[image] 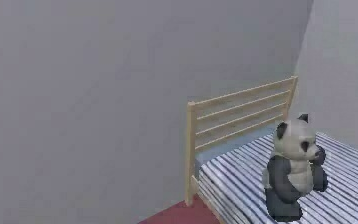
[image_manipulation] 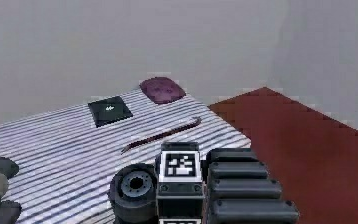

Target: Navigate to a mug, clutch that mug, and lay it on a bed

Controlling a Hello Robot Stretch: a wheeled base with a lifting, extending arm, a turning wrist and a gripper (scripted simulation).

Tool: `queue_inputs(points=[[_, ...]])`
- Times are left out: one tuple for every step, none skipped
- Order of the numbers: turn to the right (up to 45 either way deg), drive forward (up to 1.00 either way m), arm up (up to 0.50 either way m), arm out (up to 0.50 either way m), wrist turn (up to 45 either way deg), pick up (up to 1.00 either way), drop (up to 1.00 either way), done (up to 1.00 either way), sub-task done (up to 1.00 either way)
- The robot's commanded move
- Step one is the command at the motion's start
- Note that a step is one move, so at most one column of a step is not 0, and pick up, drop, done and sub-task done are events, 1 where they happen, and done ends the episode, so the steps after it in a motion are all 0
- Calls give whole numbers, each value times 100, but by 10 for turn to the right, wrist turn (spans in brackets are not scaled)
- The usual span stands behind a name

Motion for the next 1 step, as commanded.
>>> queue_inputs(points=[[-150,0,0,0,0,0,0,0,0]])
